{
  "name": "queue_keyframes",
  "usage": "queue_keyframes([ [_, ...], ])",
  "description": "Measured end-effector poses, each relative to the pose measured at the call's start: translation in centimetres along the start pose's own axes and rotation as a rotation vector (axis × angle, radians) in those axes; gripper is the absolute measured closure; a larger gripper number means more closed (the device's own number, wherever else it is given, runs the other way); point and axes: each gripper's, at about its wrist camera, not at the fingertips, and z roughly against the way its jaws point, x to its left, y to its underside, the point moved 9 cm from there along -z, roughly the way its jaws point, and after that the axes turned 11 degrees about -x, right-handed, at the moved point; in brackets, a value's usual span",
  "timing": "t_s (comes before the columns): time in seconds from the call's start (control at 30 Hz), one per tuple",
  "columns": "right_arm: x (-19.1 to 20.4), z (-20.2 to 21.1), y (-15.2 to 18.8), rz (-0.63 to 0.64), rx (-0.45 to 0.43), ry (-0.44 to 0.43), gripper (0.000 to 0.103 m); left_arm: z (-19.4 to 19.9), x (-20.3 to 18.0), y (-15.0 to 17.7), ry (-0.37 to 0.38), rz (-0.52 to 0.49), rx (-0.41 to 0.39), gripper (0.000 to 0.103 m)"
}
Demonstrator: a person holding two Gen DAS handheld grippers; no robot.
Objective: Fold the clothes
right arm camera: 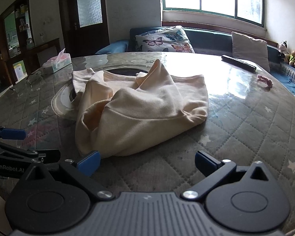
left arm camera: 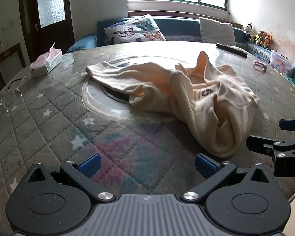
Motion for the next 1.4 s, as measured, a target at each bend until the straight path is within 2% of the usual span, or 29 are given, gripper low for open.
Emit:
queue_keyframes([
  [0.37, -1.2, -2.4, -3.8, -0.002, -0.021, -0.02, 0.0, -1.9, 0.8, -5.4, 0.001, 0.01, -0.062, 0.0],
  [0.6, -3.2, -5.7, -7.1, -0.002, -0.026, 0.005, 0.01, -4.3, 0.8, -10.4, 0.01, 0.008, -0.114, 0.004],
  [0.8, -4.4, -9.8, -9.8, -0.015, -0.015, 0.019, 0.022, -9.1, 0.7, -12.4, 0.004, 0.049, -0.039, 0.018],
  [1.0, -5.0, -14.2, -11.4, -0.033, 0.009, 0.012, 0.036, -12.4, 0.4, -12.1, 0.034, 0.092, 0.051, 0.023],
  [1.07, -4.8, -15.4, -11.7, -0.056, 0.019, -0.015, 0.038, -13.0, 0.3, -12.1, 0.052, 0.106, 0.07, 0.031],
  [1.1, -4.7, -16.0, -11.7, -0.061, 0.025, -0.03, 0.043, -13.3, 0.1, -12.1, 0.057, 0.104, 0.076, 0.037],
  [1.13, -4.6, -16.6, -11.7, -0.059, 0.034, -0.036, 0.045, -13.6, -0.1, -11.9, 0.064, 0.096, 0.087, 0.049],
  [1.17, -4.5, -17.1, -11.5, -0.053, 0.047, -0.035, 0.05, -13.8, -0.2, -11.7, 0.074, 0.09, 0.1, 0.057],
  [1.2, -4.6, -17.6, -11.4, -0.052, 0.057, -0.033, 0.061, -14.0, -0.3, -11.4, 0.083, 0.086, 0.116, 0.073],
  [1.23, -4.6, -17.9, -11.2, -0.051, 0.065, -0.037, 0.068, -14.3, -0.3, -11.0, 0.089, 0.088, 0.13, 0.084],
  [1.3, -5.0, -18.0, -10.8, -0.054, 0.073, -0.031, 0.089, -14.1, -0.2, -10.4, 0.106, 0.097, 0.135, 0.094],
  [1.33, -5.2, -17.9, -10.6, -0.061, 0.077, -0.025, 0.094, -13.8, 0.0, -10.2, 0.107, 0.098, 0.132, 0.094],
  [1.4, -5.7, -17.2, -10.5, -0.071, 0.068, -0.024, 0.096, -12.9, 0.4, -10.0, 0.109, 0.104, 0.111, 0.096],
])
